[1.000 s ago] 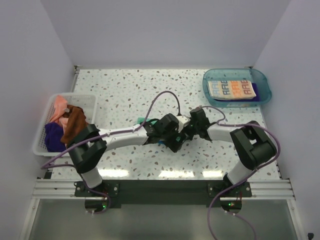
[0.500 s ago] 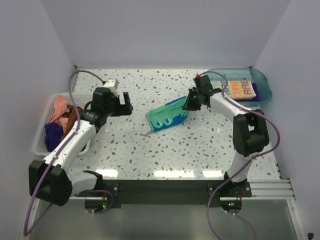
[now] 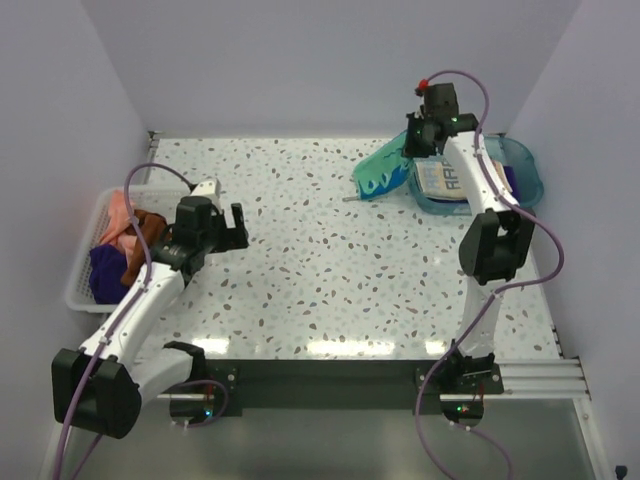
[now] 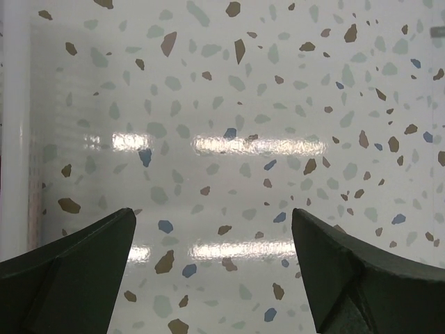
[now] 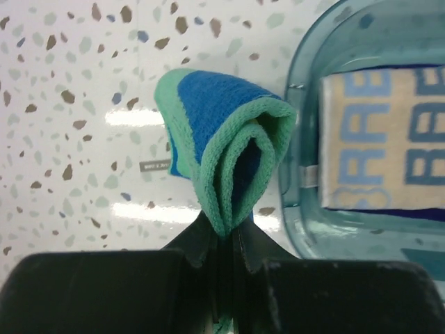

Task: Fold and stack the towels
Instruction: Neatly place the folded towel into the bin

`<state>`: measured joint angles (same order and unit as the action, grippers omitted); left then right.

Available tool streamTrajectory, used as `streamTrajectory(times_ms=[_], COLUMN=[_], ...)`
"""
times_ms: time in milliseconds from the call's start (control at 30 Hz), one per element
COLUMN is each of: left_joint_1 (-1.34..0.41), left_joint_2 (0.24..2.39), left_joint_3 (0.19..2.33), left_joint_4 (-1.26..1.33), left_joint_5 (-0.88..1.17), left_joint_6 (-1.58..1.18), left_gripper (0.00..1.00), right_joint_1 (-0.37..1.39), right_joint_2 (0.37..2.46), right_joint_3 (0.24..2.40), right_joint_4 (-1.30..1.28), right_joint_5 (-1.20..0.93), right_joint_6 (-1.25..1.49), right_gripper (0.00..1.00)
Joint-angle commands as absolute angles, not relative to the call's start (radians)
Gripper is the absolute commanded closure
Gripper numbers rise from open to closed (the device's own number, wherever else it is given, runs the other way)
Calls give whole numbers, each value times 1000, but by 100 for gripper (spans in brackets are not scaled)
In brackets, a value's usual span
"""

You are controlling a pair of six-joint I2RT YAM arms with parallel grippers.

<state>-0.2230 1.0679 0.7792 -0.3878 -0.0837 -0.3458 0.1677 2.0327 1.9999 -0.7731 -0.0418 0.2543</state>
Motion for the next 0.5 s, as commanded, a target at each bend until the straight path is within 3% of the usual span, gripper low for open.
streamTrajectory(times_ms=[0,133,467], left_joint_1=[-221,-221,-221], left_joint_2=[1077,1089,1164], left_joint_3=[787,788,790], left_joint_4=[-371,-377,-371], left_joint_5=[-136,-155,-126], left_joint_6=[-318,-313,-313], left_gripper=[0,0,0], right_joint_1=[117,66,-89], right_joint_2=[2100,2147,2161], right_joint_3=[2166,2314,2325], right_joint_4=[-914,-1000,-1019], right_joint_5=[-2,31,89], right_joint_6=[120,2,-199], right_gripper=[100,100,100])
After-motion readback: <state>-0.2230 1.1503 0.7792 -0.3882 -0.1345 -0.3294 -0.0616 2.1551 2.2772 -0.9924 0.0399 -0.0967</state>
